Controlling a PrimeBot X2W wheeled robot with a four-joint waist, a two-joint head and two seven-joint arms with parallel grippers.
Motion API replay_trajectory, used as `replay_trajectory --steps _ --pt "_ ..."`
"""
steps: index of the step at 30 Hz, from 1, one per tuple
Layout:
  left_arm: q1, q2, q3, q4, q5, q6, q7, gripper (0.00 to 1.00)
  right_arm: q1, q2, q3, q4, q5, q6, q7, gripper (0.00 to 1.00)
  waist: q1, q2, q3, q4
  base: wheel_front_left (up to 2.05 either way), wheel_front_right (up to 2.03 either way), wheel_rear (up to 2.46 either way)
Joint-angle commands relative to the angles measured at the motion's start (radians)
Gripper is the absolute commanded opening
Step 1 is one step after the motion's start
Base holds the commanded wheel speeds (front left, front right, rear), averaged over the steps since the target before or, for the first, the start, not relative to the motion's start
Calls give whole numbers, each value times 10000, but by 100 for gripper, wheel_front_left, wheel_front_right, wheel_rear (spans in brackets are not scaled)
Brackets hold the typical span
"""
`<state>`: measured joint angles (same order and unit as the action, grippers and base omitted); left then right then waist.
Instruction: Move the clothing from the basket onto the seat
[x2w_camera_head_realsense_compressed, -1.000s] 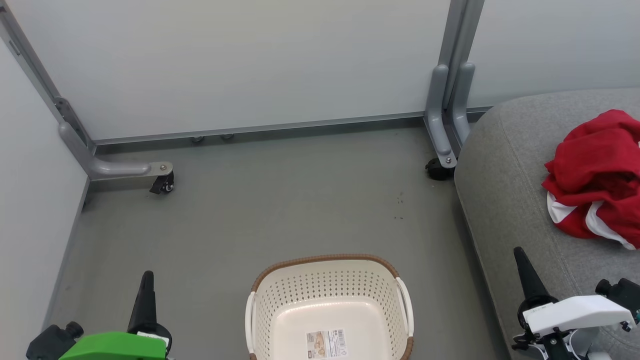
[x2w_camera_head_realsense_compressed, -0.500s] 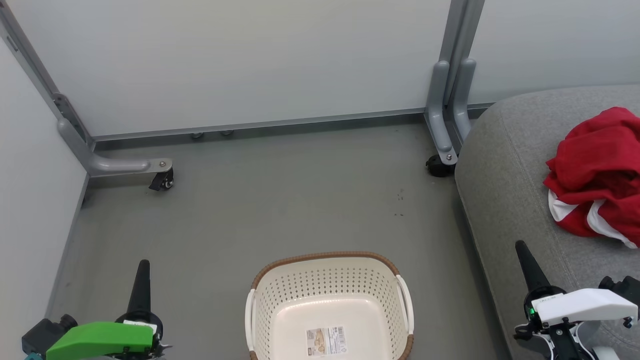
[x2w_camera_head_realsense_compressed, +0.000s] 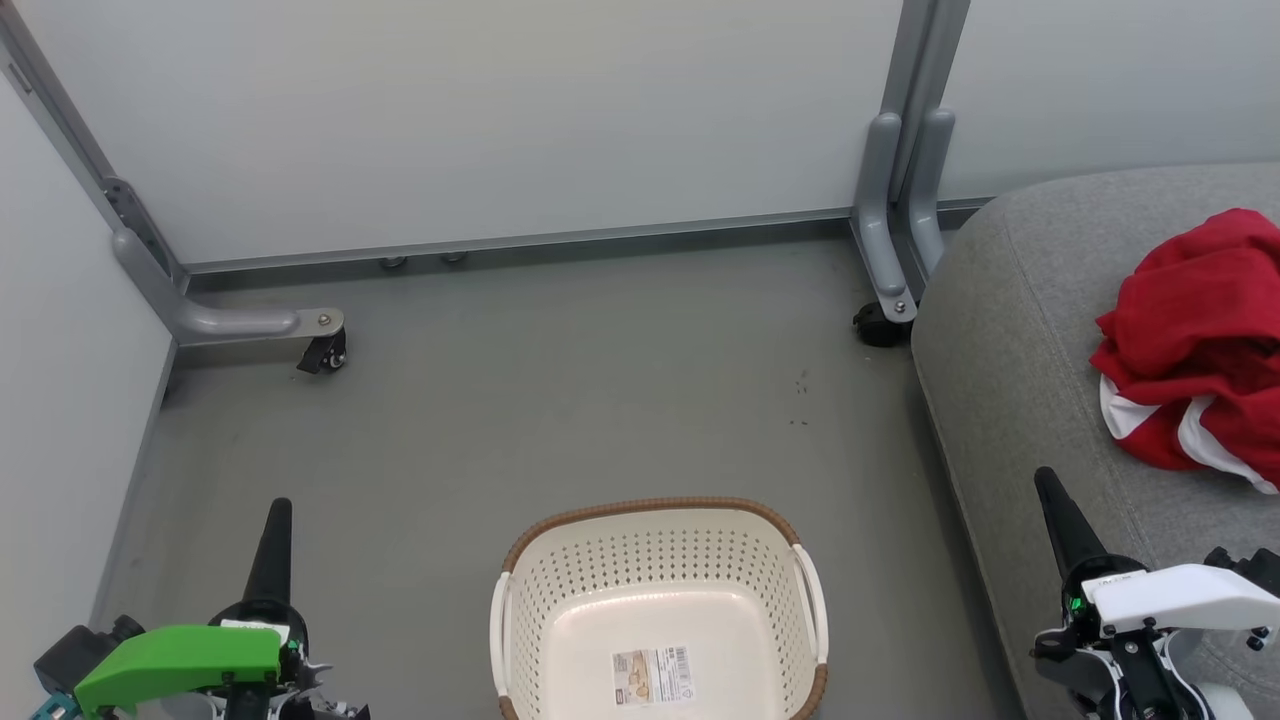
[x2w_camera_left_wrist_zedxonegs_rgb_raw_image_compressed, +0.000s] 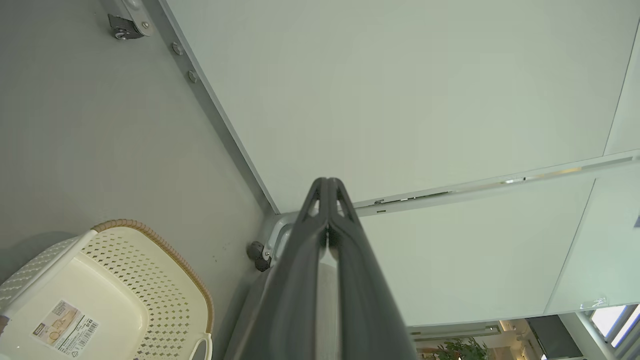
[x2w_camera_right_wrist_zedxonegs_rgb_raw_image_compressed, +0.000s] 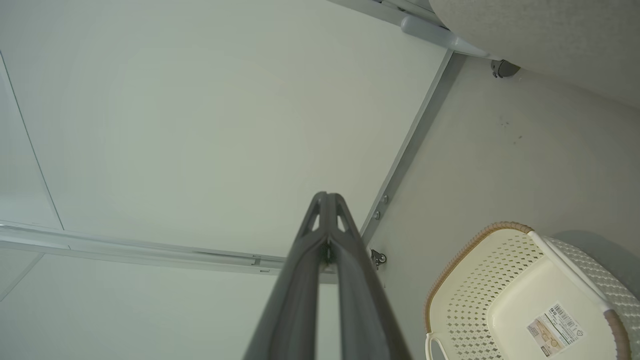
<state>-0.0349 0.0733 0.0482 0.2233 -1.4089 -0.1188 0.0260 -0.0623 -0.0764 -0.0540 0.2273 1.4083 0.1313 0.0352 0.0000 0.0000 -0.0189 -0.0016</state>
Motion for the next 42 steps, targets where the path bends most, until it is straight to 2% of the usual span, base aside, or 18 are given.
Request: replay_trajectory --steps 1,30,42 --pt "-257 45 57 -19 -241 -59 69 0 -174 -19 -60 -1 218 -8 74 0 0 0 10 1 0 0 0" --pt "-808 -14 382 221 -2304 -147 669 0 -497 112 -425 179 2226 -10 644 0 0 0 215 15 0 0 0" --pt "-787 -50 423 221 -2243 -142 697 0 -495 137 -460 181 2182 -10 701 0 0 0 220 16 0 0 0"
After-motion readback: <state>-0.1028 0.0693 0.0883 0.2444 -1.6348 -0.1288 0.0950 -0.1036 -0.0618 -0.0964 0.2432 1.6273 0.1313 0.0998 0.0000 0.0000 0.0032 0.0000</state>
